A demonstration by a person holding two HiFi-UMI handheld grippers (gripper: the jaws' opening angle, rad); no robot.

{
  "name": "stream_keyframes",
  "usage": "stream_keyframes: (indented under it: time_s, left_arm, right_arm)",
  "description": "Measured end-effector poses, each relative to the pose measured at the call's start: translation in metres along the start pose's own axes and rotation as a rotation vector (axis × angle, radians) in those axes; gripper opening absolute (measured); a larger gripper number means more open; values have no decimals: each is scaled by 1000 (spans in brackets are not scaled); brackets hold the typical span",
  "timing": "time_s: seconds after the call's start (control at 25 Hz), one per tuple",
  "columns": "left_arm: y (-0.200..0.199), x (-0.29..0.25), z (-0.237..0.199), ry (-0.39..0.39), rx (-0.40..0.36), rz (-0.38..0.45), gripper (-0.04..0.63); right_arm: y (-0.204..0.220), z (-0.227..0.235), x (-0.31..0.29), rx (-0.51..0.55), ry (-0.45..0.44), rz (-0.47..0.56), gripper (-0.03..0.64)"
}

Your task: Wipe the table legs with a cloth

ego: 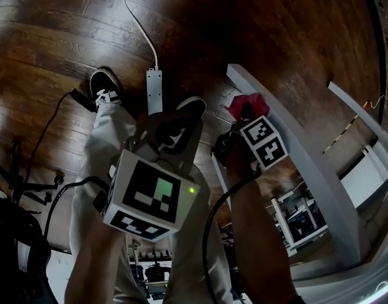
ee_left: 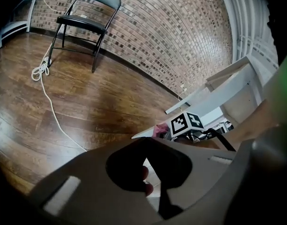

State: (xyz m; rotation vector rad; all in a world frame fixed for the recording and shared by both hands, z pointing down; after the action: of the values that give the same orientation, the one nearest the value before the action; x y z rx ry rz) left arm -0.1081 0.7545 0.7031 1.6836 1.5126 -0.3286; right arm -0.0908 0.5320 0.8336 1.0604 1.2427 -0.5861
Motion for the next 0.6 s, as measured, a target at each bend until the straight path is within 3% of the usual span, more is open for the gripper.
stream_keyframes:
  time_s: [0.2,0.6]
  left_arm:
    - [22,-11,-14,22,78,-38,3]
    - [24,-34,-15,27,78,-128,2]
  right_arm:
    - [14,1,-31,13,8,-17,66]
    - [40,-2,-98,32,11,-37,66]
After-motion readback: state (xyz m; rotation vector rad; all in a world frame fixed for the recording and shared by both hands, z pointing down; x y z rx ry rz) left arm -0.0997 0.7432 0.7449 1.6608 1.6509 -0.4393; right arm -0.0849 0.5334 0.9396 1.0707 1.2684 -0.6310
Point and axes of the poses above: the fingertips, and each gripper's own axes: x backward along the fingers, z to its right, y out of its underside, the point moved 1 cm from there along x, backward along the fingers, and after that the axes turned 2 degrees about z, right-handed, at the moved point
